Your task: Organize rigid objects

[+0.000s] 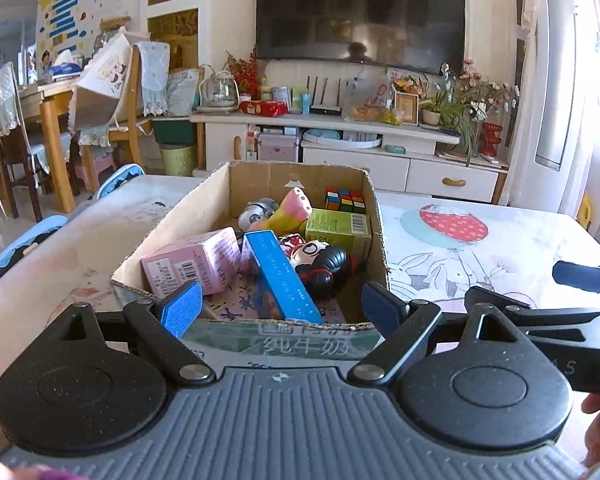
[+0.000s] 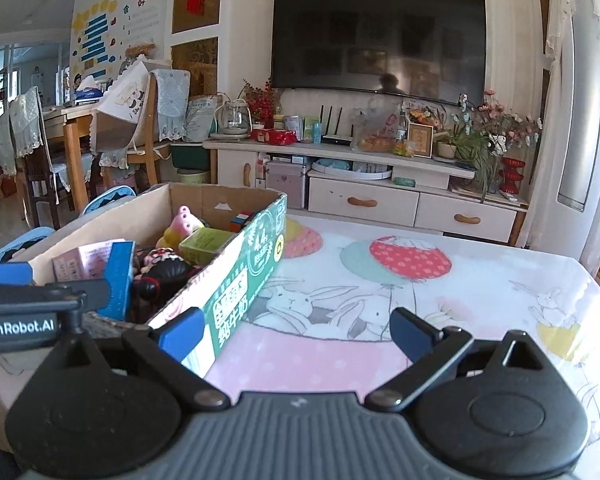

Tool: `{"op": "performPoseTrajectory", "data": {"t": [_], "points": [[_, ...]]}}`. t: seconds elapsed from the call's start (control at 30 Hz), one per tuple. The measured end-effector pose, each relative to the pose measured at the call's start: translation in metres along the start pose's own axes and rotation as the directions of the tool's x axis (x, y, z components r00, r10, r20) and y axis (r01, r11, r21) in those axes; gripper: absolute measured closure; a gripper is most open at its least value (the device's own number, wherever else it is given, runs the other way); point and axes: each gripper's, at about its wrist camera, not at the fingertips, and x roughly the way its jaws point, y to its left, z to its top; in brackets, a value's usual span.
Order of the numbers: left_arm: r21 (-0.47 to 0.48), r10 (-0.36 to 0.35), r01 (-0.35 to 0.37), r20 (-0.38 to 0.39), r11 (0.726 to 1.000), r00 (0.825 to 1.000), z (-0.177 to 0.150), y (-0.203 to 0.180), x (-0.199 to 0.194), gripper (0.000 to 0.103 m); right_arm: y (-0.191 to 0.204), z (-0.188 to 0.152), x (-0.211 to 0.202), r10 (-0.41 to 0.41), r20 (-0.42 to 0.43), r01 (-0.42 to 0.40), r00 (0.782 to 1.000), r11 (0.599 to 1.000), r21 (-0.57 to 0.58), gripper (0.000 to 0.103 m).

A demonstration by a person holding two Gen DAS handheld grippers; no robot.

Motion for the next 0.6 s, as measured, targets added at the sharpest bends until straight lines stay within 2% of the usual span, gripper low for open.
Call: {"op": "performPoseTrajectory", "data": {"t": [0.3, 0.6], "points": [[-0.011, -0.001, 0.002, 0.052, 1.0, 0.999, -0.006, 0.003, -0.01, 0.0, 0.011, -0.002, -0.014, 0.004, 0.014, -0.004, 1.0, 1.0, -0.002, 0.004], [-0.014, 0.029, -0.028, 0.076, 0.999, 0.997, -0.008, 0.004, -0.011, 0.0, 0.024, -0.005, -0.023, -0.008, 0.024, 0.009, 1.0, 0.999, -0.038, 0.004]]}}
